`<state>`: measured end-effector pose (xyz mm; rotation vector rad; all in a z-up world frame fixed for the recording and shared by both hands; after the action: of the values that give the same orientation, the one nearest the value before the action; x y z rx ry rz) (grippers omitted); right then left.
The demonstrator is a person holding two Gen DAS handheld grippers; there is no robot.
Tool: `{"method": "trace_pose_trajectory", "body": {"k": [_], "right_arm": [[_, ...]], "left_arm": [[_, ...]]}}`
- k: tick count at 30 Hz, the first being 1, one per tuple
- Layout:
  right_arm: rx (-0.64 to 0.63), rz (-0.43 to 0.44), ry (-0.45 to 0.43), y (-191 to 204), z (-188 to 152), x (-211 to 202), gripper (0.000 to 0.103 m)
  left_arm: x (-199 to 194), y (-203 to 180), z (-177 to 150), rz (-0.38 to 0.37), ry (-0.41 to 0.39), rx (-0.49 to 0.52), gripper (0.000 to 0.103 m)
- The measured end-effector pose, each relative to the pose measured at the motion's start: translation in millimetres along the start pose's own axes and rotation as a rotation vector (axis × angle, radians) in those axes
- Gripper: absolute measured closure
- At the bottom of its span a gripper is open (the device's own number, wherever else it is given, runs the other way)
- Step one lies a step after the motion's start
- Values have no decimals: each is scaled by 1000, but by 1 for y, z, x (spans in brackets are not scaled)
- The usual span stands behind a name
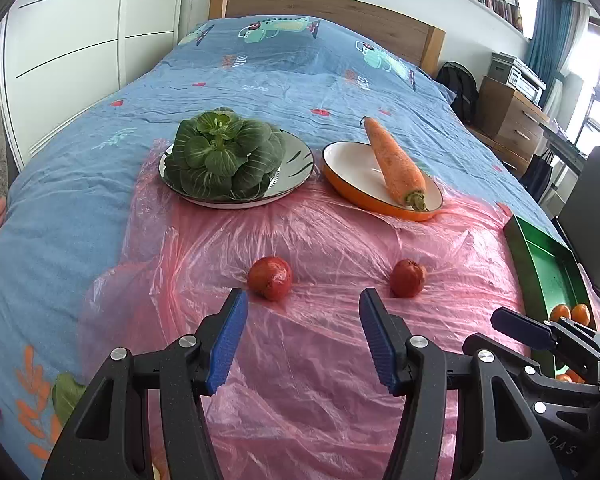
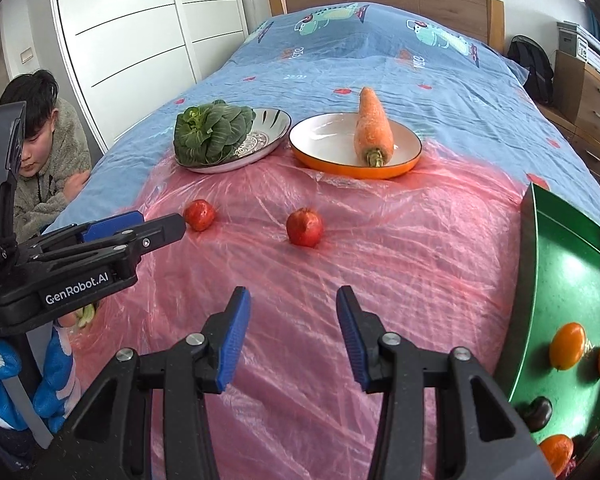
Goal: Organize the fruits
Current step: 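Withdraw both grippers from the tray toward the two loose red apples, then grasp a red apple with the right gripper while the left grasps the other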
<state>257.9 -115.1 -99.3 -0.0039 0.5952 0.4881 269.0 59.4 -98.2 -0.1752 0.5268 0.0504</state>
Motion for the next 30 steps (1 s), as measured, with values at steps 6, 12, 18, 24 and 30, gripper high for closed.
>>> {"method": "trace_pose_trajectory", "body": {"k": [6,12,18,24,30], "right_arm": [[8,6,-28,-5,12,24,22],[-3,-2,-52,-7,19,41,22],[-8,-13,-59,-13,14,47,22],[-2,19,-61,-12,20,57,22],[-5,31,-37,-9,25,73,23]], "left_arm": [[17,18,-1,31,-17,-51,51],[23,42,-8,36,-24,-89,51],[28,40,-12,12,-14,-84,51],[43,22,-7,9,5,-28,51],[57,21,-8,3,37,-22,51]]}}
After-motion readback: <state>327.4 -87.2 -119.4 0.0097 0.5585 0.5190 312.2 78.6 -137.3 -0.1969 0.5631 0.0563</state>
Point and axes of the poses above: each gripper's, at about its wrist camera, not at the fingertips, and x roughly the way its jaws point, y to its left, z to its top, the point moved 6 cm from there along x, roughly the way its jaws point, and after that the axes turned 15 degrees about -y, right-handed, at the moved point
